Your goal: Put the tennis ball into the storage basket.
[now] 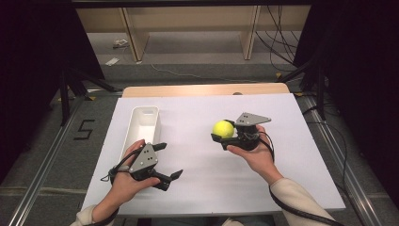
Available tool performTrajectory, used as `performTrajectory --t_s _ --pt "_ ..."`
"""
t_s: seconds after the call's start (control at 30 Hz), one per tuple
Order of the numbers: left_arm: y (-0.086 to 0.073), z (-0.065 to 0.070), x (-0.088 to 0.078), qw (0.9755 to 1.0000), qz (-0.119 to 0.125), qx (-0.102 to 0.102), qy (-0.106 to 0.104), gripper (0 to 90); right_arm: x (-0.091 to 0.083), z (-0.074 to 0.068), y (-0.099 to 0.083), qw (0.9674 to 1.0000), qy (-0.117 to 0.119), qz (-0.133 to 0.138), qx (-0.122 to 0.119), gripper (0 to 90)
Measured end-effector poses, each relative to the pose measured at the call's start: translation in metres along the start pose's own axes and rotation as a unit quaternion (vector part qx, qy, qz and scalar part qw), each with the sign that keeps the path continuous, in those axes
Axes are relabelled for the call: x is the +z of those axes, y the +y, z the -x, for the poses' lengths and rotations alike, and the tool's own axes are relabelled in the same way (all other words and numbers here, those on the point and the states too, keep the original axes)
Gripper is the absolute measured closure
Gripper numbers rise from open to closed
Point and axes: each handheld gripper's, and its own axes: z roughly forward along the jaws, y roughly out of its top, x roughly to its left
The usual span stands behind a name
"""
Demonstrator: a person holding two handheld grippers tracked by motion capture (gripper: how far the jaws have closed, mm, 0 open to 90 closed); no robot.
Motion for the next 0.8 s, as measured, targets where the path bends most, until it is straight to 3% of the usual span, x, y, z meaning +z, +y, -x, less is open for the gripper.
performTrajectory --t_s 0.8 --pt "0.0001 0.0000 -0.0002 1.0000 0.000 0.000 -0.001 0.0 0.0076 -0.0041 0.0039 1.0000 0.007 0.000 -0.003 26.5"
